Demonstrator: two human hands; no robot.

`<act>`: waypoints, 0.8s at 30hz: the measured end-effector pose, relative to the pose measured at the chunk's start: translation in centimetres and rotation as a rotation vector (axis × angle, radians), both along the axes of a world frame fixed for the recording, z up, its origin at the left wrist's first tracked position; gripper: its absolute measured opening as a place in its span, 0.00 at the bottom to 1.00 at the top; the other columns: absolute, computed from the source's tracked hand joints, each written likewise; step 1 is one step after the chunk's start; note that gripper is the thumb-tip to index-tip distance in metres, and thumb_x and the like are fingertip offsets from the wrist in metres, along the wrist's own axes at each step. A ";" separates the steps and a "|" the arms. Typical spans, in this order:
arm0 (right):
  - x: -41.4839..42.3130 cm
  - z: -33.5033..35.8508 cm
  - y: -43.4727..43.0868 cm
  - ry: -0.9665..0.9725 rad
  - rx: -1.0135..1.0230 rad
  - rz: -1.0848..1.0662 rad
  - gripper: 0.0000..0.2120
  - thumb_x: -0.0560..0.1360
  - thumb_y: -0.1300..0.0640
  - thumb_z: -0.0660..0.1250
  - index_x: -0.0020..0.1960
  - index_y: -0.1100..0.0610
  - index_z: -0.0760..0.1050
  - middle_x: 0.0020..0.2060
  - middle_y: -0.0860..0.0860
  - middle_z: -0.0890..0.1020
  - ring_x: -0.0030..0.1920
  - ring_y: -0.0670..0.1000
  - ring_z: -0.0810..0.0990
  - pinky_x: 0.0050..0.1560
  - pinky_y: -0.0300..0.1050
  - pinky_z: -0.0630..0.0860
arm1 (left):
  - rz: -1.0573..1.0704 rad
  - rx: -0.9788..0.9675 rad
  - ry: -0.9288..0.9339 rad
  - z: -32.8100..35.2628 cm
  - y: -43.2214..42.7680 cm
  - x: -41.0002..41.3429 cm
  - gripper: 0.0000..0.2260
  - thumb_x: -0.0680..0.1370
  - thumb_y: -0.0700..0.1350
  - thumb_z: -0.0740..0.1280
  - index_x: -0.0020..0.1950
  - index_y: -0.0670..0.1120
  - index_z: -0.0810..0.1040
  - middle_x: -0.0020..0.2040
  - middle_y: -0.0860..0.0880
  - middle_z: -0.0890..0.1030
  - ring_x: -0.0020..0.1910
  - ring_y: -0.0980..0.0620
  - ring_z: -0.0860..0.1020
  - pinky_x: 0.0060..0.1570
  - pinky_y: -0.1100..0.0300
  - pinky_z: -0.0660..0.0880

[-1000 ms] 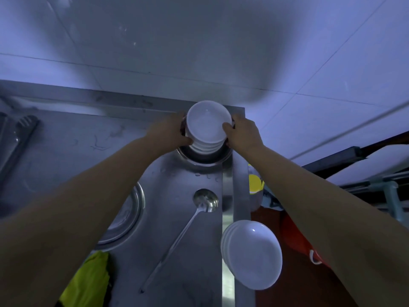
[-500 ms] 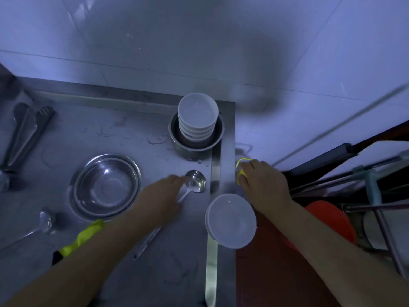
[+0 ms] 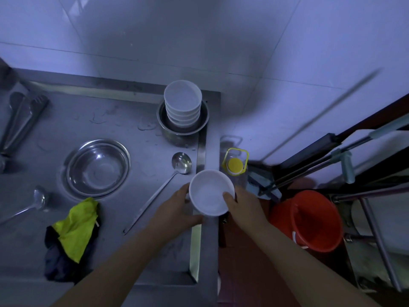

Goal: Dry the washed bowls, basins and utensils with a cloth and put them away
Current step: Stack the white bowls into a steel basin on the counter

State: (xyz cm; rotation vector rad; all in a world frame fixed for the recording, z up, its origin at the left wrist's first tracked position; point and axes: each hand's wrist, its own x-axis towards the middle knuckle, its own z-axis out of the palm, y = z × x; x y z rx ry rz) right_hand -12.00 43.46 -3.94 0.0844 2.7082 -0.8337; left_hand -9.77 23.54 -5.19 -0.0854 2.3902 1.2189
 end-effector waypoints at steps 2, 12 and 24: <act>0.0 0.0 -0.1 0.005 -0.008 -0.013 0.09 0.79 0.53 0.61 0.43 0.57 0.70 0.42 0.56 0.78 0.47 0.59 0.77 0.39 0.45 0.61 | 0.041 0.032 0.009 -0.1 0.3 0.1 0.40 0.60 0.59 0.75 0.69 0.62 0.63 0.59 0.55 0.77 0.53 0.57 0.78 0.51 0.53 0.78; -3.9 2.0 -2.1 0.151 -0.026 -0.072 0.17 0.70 0.51 0.51 0.40 0.62 0.72 0.37 0.62 0.77 0.41 0.61 0.74 0.36 0.48 0.58 | 0.052 0.020 0.128 3.2 -1.5 -4.0 0.37 0.62 0.56 0.78 0.68 0.59 0.67 0.53 0.57 0.78 0.46 0.59 0.77 0.45 0.63 0.72; -22.0 7.8 -9.0 0.300 -0.006 -0.142 0.19 0.68 0.49 0.49 0.41 0.62 0.72 0.39 0.61 0.81 0.41 0.59 0.74 0.38 0.45 0.63 | 0.008 -0.038 0.365 9.6 -8.1 -22.0 0.34 0.66 0.53 0.76 0.69 0.55 0.68 0.56 0.55 0.79 0.49 0.53 0.79 0.48 0.58 0.73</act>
